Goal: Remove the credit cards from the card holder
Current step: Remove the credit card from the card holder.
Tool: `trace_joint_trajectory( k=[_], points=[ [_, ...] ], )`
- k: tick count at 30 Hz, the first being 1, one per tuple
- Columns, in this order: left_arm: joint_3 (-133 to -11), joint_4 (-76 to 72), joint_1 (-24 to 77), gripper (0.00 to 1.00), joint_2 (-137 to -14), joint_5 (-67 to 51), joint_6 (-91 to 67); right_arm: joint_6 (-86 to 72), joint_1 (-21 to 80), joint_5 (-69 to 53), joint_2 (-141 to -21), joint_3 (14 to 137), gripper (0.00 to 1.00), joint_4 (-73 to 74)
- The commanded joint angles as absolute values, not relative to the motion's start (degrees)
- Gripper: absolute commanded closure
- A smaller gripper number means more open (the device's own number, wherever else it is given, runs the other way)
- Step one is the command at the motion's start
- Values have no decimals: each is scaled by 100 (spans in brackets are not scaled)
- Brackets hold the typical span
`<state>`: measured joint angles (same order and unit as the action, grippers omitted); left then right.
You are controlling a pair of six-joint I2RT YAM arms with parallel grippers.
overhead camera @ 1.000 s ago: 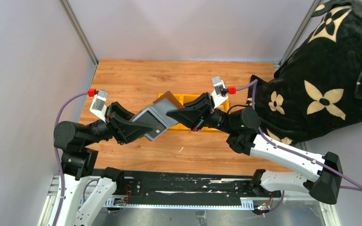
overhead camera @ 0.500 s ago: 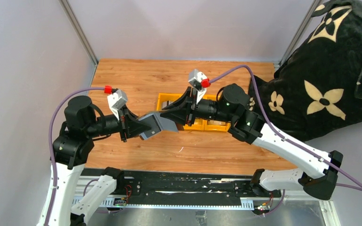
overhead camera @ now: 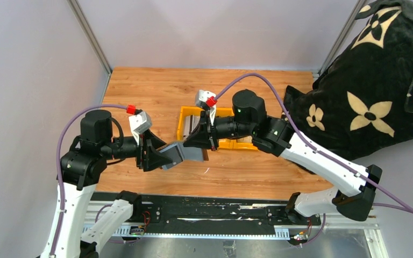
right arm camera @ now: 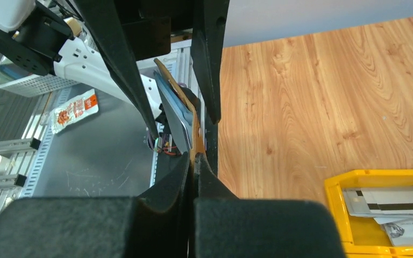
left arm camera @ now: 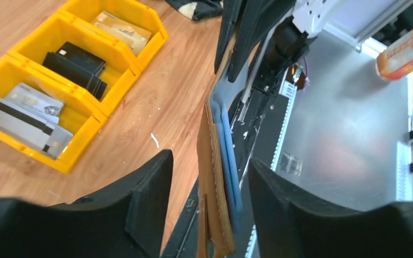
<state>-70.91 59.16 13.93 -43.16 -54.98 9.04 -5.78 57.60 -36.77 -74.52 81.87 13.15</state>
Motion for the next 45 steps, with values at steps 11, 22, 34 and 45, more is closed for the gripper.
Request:
trace_joint_trajectory(
  k=[11,22,34,45],
  points=[
    [-6044,4479,1371,38,-3591,-6009,-350,-2955,5590,-2702,-6096,5711,100,-2951],
    [-6102,3929,1371,75,-3515,-6089,-855,-3010,5590,-2774,-5888,5414,100,-2921],
    [-6229,3978,1371,100,-3786,-5916,-917,-2768,5408,-2852,-5700,5660,59,-1983],
    [-6400,4791,1370,100,-4395,-5014,-631,-3251,4893,-2585,-5545,6568,48,-917]
  ],
)
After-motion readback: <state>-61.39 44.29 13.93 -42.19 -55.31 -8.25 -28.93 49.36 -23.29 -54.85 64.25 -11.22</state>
